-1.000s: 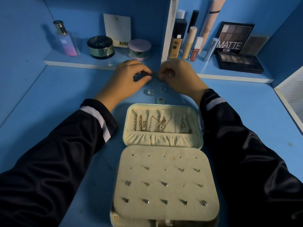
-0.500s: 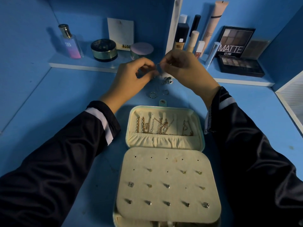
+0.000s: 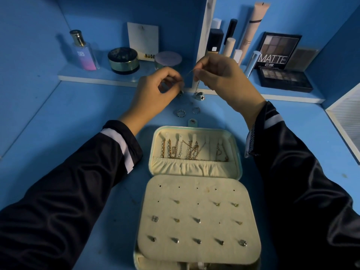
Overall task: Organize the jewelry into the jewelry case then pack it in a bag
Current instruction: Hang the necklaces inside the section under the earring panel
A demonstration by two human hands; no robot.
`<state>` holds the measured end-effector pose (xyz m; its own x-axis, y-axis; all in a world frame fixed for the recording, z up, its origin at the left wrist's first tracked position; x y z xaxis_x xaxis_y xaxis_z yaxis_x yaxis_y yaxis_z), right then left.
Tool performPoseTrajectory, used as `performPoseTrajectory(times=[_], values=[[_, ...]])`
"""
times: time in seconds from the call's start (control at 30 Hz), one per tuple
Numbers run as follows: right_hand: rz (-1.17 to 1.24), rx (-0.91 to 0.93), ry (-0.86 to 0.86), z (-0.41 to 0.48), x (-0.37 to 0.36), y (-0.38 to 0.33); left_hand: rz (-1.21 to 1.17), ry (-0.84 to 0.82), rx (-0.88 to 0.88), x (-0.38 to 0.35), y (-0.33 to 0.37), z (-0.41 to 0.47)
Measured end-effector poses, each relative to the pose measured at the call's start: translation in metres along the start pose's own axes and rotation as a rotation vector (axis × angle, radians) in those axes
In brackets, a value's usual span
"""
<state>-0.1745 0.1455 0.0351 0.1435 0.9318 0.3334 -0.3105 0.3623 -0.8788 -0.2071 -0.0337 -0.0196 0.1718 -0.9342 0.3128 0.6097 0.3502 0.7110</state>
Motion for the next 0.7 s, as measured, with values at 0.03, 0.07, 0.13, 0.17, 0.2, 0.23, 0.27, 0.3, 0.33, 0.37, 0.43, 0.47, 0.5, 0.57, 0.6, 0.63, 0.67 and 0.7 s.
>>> performPoseTrajectory(times=[0.03, 0.07, 0.13, 0.17, 0.2, 0.23, 0.27, 0.3, 0.33, 0.37, 0.43, 0.47, 0.5, 0.57, 0.6, 0.63, 0.67, 0.7], values=[[0.006, -0.001, 0.006, 0.0, 0.001, 0.0, 0.002, 0.003, 0.002, 0.0, 0.0, 0.0], [0.009, -0.001, 0.011, 0.0, 0.001, -0.001, 0.003, 0.004, 0.002, 0.0, 0.0, 0.0], [0.007, -0.002, 0.016, 0.0, 0.002, -0.002, 0.003, 0.002, -0.001, 0.001, -0.001, 0.0], [0.004, -0.002, 0.019, 0.0, 0.002, -0.003, 0.002, 0.002, 0.0, 0.001, -0.001, -0.001], [0.001, -0.003, 0.025, 0.0, 0.003, -0.004, 0.001, 0.003, 0.003, 0.001, -0.001, 0.0], [0.002, -0.006, 0.032, -0.001, 0.003, -0.004, -0.001, 0.006, 0.009, 0.002, -0.002, 0.0], [0.006, -0.012, 0.041, -0.001, 0.004, -0.005, -0.002, 0.01, 0.015, 0.002, -0.002, 0.0], [0.014, -0.019, 0.05, -0.001, 0.005, -0.005, -0.001, 0.016, 0.021, 0.003, -0.002, 0.0], [0.027, -0.025, 0.056, -0.002, 0.006, -0.007, 0.001, 0.024, 0.026, 0.003, -0.002, 0.0], [0.042, -0.029, 0.06, -0.002, 0.007, -0.007, 0.001, 0.033, 0.03, 0.004, -0.001, 0.0], [0.061, -0.035, 0.07, -0.004, 0.009, -0.009, -0.006, 0.05, 0.031, 0.006, 0.0, -0.001], [0.066, -0.032, 0.078, -0.006, 0.009, -0.011, -0.006, 0.056, 0.026, 0.006, 0.001, -0.001], [0.074, -0.029, 0.086, -0.007, 0.01, -0.012, -0.004, 0.057, 0.022, 0.007, 0.002, -0.002], [0.09, -0.025, 0.103, -0.01, 0.012, -0.015, 0.0, 0.053, 0.014, 0.009, 0.004, -0.004], [0.095, -0.023, 0.112, -0.012, 0.013, -0.016, 0.003, 0.049, 0.006, 0.01, 0.005, -0.005], [0.1, -0.022, 0.118, -0.014, 0.014, -0.018, 0.008, 0.047, -0.003, 0.011, 0.007, -0.006], [0.105, -0.021, 0.122, -0.016, 0.015, -0.019, 0.012, 0.048, -0.012, 0.012, 0.009, -0.006], [0.109, -0.02, 0.125, -0.019, 0.016, -0.021, 0.015, 0.053, -0.019, 0.014, 0.011, -0.007]])
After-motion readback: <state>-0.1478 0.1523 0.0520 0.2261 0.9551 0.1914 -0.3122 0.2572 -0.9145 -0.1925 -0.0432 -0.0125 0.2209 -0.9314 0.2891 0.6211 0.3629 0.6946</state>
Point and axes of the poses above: each hand's wrist, its own z-axis towards the middle knuckle, its own x-axis out of the back of the hand, y = z × x, the point moved 2 cm from there along z, towards the middle knuckle, and after that the axes turned 12 degrees about y, right-handed, at the moved point
